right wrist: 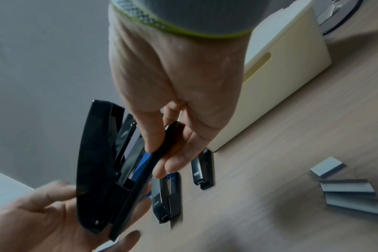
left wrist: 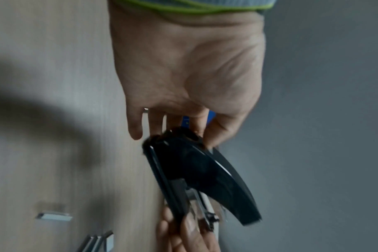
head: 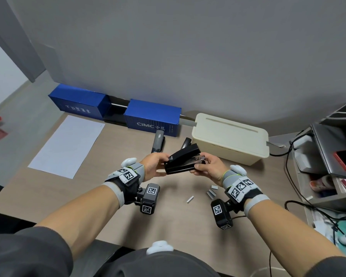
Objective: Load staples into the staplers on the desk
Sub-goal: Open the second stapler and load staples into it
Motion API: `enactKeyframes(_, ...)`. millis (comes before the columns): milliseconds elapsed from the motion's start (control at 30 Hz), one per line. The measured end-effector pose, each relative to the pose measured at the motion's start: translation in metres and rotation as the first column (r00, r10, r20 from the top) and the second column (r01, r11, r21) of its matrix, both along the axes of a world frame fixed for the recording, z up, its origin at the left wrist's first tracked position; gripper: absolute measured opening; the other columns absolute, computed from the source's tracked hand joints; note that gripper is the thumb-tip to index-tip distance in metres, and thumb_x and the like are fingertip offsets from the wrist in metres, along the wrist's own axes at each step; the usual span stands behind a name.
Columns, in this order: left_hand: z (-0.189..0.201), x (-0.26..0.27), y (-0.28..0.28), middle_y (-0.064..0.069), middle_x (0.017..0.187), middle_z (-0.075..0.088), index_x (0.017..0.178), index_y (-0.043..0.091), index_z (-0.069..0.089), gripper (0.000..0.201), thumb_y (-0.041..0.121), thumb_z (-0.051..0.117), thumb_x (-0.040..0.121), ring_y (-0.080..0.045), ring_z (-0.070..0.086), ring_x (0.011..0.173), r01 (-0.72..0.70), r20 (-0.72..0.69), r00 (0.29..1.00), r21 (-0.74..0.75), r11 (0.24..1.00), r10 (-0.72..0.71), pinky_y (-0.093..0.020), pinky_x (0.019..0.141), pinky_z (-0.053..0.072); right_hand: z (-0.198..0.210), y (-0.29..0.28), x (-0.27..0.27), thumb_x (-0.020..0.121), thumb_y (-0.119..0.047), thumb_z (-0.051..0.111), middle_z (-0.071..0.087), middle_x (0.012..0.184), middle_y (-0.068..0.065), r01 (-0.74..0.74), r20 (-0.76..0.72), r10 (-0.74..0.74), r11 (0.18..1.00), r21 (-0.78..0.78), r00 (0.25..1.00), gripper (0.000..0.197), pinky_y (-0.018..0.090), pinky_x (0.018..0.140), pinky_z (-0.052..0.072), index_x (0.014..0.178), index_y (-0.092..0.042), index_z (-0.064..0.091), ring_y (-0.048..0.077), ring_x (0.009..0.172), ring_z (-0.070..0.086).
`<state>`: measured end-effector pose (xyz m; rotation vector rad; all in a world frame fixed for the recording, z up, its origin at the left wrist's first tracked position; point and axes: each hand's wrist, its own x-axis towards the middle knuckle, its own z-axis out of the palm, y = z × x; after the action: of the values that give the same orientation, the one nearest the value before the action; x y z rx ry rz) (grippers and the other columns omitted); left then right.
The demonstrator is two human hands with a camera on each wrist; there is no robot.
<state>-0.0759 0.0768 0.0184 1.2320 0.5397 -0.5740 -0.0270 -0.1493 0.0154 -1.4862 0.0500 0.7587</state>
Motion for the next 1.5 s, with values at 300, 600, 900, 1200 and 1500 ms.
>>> enactKeyframes(300, -0.001, 0.009, -0.021, -0.007, 0.101, 0.075, 0.117, 0.018, 0.07, 0.047, 0.025, 0.082, 0.073, -0.025, 0.07, 0.097, 0.193, 0.193, 0.926, 0.499, 0.845, -0.325, -0.039, 0.09, 0.056, 0.004, 0.004, -0.006, 0.083, 0.011, 0.058, 0.065, 0.087, 0.011, -0.007, 0.035, 0.011, 0.996, -0.094, 0.999, 0.03, 0.035, 0.072, 0.058, 0.105, -0.009, 0.061, 0.026, 0.076, 0.067)
enactKeyframes(600, -0.006, 0.004, -0.019, -0.002, 0.09, 0.074, 0.105, 0.022, 0.073, 0.032, 0.017, 0.081, 0.074, -0.022, 0.069, 0.089, 0.229, 0.124, 0.934, 0.515, 0.826, -0.336, -0.03, 0.08, 0.053, 0.0, -0.014, -0.002, 0.083, 0.0, 0.068, 0.063, 0.082, 0.013, -0.058, 0.174, 0.113, 0.954, -0.295, 0.978, 0.014, 0.031, 0.073, 0.051, 0.091, -0.01, 0.069, 0.021, 0.075, 0.057)
enactKeyframes(900, -0.03, -0.015, 0.004, -0.003, 0.084, 0.07, 0.08, 0.026, 0.069, 0.018, 0.014, 0.08, 0.075, -0.021, 0.064, 0.082, 0.275, 0.011, 0.935, 0.606, 0.746, -0.354, -0.03, 0.079, 0.05, -0.032, -0.029, -0.007, 0.083, 0.0, 0.068, 0.062, 0.073, 0.005, -0.018, 0.163, 0.088, 0.92, -0.392, 0.983, 0.018, 0.017, 0.053, 0.041, 0.093, -0.014, 0.065, 0.008, 0.059, 0.058)
enactKeyframes(1200, -0.064, -0.05, 0.04, -0.002, 0.082, 0.07, 0.085, 0.025, 0.073, 0.018, 0.015, 0.081, 0.072, -0.024, 0.063, 0.082, 0.27, -0.145, 0.962, 0.602, 0.751, -0.23, -0.031, 0.08, 0.049, -0.087, -0.01, -0.051, 0.066, -0.027, 0.073, 0.057, 0.098, -0.013, -0.347, -0.01, 0.581, 0.472, -0.811, 0.814, 0.041, 0.023, 0.087, 0.047, 0.106, -0.035, 0.065, 0.013, 0.098, 0.062)
enactKeyframes(1500, -0.08, -0.067, 0.052, -0.007, 0.089, 0.071, 0.1, 0.014, 0.075, 0.028, 0.013, 0.082, 0.072, -0.025, 0.064, 0.084, 0.213, -0.188, 0.974, 0.578, 0.788, -0.126, -0.034, 0.086, 0.052, -0.094, 0.003, -0.047, 0.069, -0.039, 0.07, 0.068, 0.081, -0.012, -0.278, -0.051, 0.459, 0.444, -0.852, 0.887, 0.01, 0.022, 0.061, 0.046, 0.075, -0.031, 0.067, 0.013, 0.078, 0.065)
